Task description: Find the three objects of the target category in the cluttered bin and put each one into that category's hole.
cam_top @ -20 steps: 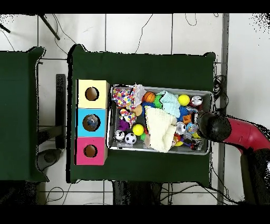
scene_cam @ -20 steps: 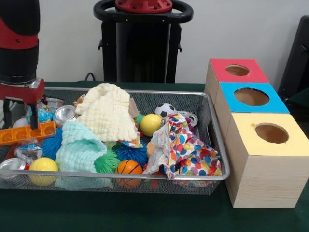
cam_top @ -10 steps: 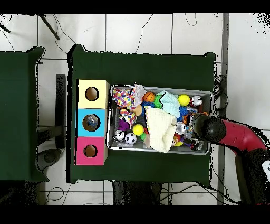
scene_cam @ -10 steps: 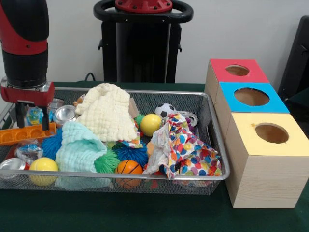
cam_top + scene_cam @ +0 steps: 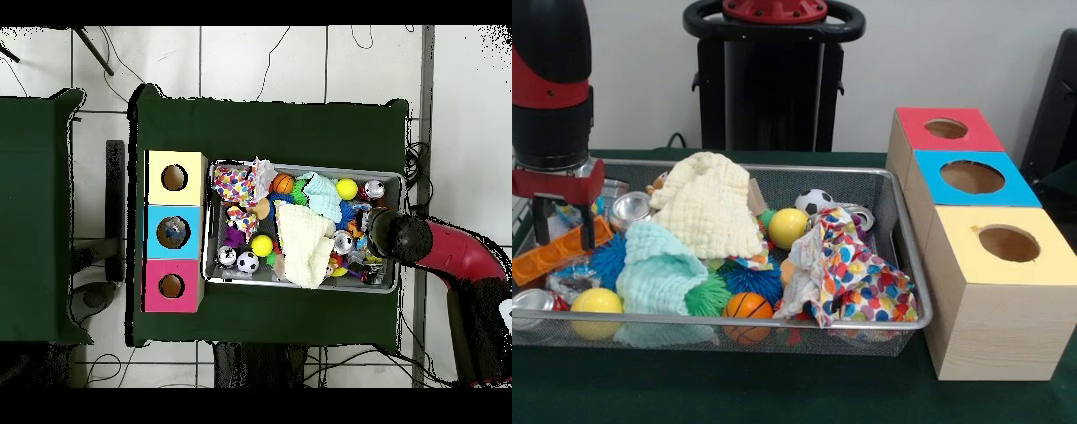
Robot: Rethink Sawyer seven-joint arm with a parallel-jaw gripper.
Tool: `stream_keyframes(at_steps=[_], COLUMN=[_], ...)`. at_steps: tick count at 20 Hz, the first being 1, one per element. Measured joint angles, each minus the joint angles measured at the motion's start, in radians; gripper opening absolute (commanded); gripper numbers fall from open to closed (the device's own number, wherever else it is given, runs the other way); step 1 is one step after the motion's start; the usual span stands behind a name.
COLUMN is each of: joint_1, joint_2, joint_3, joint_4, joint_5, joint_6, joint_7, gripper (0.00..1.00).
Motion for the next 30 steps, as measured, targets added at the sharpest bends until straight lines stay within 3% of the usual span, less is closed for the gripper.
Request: stream_keyframes(at_steps=[21, 30], joint_1=[0.015, 0.085], joint_2=[0.003, -0.019], joint_3=[0.0, -0.024], joint_4=[-0.009, -0.013], joint_5=[0.045, 0.113], joint_6=[-0.007, -0.007], joint_7=[0.0, 0.0], gripper=[1.0, 1.0])
